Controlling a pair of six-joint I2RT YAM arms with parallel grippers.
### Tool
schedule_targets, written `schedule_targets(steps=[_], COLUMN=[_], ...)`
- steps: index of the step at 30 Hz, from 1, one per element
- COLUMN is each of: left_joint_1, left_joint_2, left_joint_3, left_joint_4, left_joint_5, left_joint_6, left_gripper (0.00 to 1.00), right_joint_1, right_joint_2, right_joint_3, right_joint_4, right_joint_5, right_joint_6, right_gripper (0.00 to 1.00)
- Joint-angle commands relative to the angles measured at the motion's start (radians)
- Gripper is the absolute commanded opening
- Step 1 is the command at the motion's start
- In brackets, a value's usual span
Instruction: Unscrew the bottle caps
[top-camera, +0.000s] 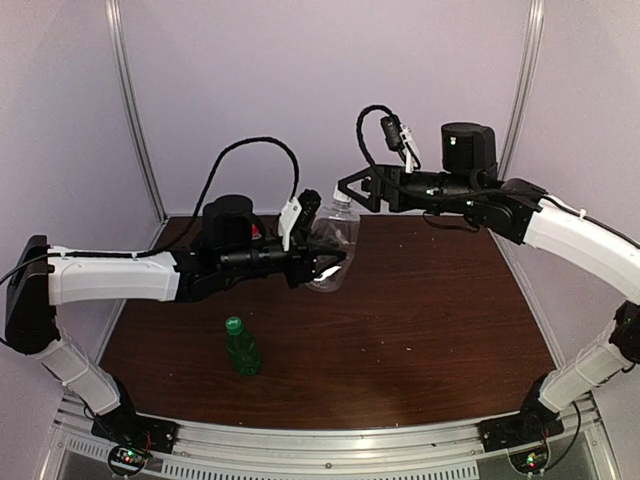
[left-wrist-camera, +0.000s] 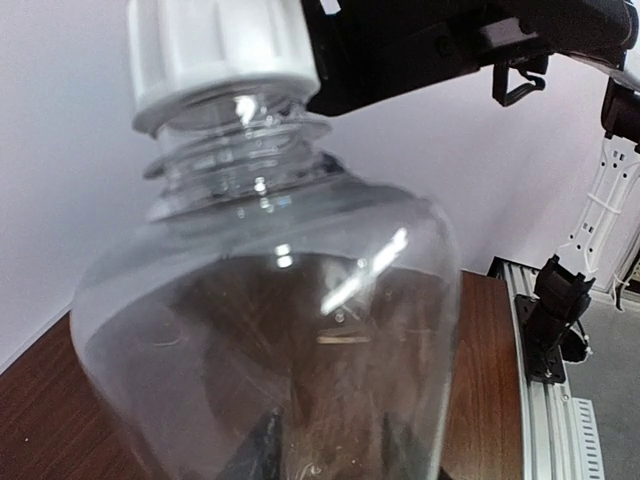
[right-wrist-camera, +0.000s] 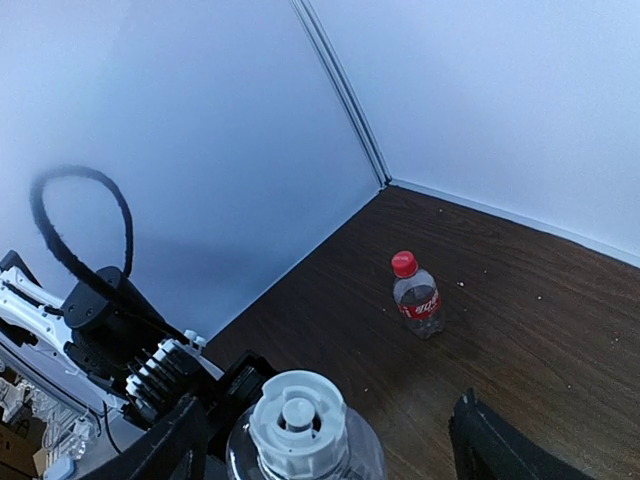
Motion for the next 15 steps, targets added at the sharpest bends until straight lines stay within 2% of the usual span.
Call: schedule_targets(steps=[1,10,15], left_joint_1=[-0.006,-0.005,-0.006], left_joint_2=[0.003,0.004,0.002], left_joint_3=[0.040,0.039,0.037], left_joint_4=[0.013,0.004,0.001], left_joint_5=[-0.042,-0.053,-0.053], left_joint_6=[-0.010,-0.005,-0.003], left_gripper=[0.35,0.35,0.35], right_joint_1=[0.025,0.033,0.030], right_joint_2=[0.033,0.058,0.048], right_joint_3=[0.051,0.056,0.040], right_joint_4=[-0.010,0.001,0.020], right_joint_5=[0.059,0.037,0.025], right_joint_6=[0.016,0.000,-0.018], right_gripper=[0.80,0.45,0.29])
